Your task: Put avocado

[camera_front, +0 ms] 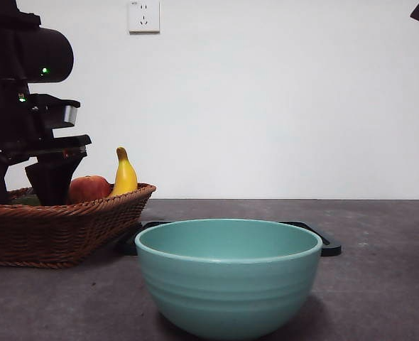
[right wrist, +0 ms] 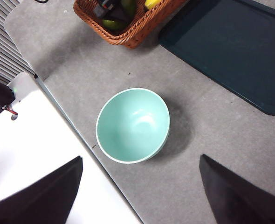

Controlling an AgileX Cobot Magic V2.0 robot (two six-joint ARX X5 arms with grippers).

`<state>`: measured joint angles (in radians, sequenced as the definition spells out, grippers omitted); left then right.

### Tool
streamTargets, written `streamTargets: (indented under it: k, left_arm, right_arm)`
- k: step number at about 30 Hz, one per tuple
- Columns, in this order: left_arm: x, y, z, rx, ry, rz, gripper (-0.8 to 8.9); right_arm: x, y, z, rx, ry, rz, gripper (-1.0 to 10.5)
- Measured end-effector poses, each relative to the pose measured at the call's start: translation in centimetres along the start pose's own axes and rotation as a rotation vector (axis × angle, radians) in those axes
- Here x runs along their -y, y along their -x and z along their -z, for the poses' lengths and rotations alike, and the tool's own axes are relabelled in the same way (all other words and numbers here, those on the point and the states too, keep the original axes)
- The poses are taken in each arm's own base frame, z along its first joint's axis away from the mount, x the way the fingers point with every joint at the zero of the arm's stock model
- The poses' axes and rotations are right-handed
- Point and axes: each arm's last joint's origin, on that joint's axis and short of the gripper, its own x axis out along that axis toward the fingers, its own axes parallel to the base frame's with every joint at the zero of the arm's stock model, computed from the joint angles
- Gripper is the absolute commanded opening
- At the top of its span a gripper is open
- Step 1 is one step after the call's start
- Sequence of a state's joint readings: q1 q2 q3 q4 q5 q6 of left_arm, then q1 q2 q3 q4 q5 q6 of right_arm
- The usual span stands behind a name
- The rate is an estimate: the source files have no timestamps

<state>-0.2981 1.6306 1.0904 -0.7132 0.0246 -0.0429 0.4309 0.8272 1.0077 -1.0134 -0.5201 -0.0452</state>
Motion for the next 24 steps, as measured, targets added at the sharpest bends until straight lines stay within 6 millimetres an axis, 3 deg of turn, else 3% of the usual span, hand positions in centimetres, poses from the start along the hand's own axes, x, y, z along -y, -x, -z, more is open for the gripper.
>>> streamTargets:
  k: [4,12,15,18,24]
  left_arm:
    - [0.2,0.0,-0.1,0.004,-0.004,0.002,1.75]
    - [0.2,0.6,0.0,0.005,-0.007,0.003,1.76]
    - [0.3,2.6,0.4,0.037,-0.010,0.005,1.76]
    - [0.9,6.1,0.4,0.134,-0.026,0.022,1.76]
    - [3.2,12.4,2.5,0.304,-0.106,0.208,1.76]
  right_arm:
    - [0.0,0.0,0.0,0.001,0.001,0.000,4.0]
    - [0.0,0.0,0.0,0.002,0.001,0.000,4.0]
    - [0.0,0.0,0.0,0.002,0.001,0.000,4.0]
    - [0.0,0.0,0.0,0.003,0.002,0.000,4.0]
    - [0.0,0.0,-0.1,0.006,0.004,0.004,4.0]
